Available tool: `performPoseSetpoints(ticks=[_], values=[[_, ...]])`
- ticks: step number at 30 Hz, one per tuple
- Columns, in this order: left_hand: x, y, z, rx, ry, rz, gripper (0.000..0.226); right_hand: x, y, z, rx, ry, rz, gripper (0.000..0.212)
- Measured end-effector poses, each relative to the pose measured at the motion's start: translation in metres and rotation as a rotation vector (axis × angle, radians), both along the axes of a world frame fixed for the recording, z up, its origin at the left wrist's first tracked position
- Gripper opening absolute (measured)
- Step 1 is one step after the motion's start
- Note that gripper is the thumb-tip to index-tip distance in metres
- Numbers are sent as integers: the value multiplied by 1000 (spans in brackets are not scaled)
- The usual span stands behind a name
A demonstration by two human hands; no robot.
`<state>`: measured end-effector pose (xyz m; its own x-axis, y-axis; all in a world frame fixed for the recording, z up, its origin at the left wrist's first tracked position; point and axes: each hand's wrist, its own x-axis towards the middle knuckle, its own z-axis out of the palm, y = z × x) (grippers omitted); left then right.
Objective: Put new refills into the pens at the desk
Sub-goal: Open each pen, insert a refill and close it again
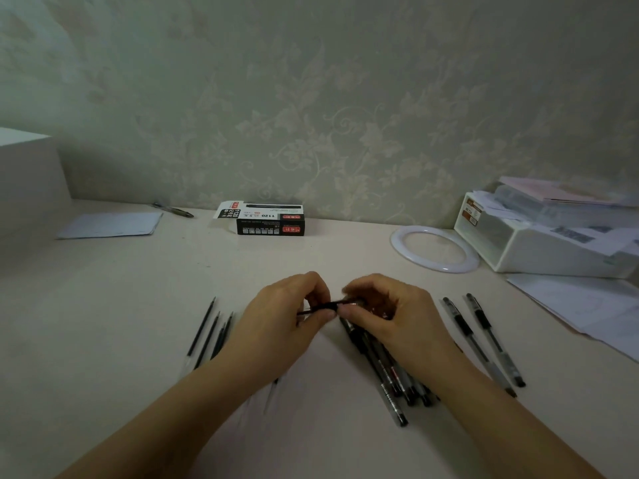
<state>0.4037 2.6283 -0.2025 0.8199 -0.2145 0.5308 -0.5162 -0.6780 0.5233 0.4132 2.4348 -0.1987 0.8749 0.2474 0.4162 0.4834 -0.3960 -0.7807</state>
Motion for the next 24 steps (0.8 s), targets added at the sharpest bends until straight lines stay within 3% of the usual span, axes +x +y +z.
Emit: performPoseSetpoints(ticks=[2, 4, 7, 9, 14, 24], values=[[2, 8, 4, 14, -60, 129, 14, 2, -2, 0, -75, -81, -98, 33], [5, 27, 8, 9, -36, 344, 11, 4, -8, 2, -184, -167, -192, 25], [12, 69, 8, 83, 187, 666, 15, 5, -20, 6, -309, -167, -236, 14], [14, 90, 4, 117, 349, 761, 19, 5, -26, 9, -378, -95, -219, 16], [15, 102, -4, 193, 507, 761, 19, 3, -30, 11, -566, 4, -194, 22], [13, 95, 3, 241, 482, 811, 33, 3, -25, 10, -616, 38, -195, 11]])
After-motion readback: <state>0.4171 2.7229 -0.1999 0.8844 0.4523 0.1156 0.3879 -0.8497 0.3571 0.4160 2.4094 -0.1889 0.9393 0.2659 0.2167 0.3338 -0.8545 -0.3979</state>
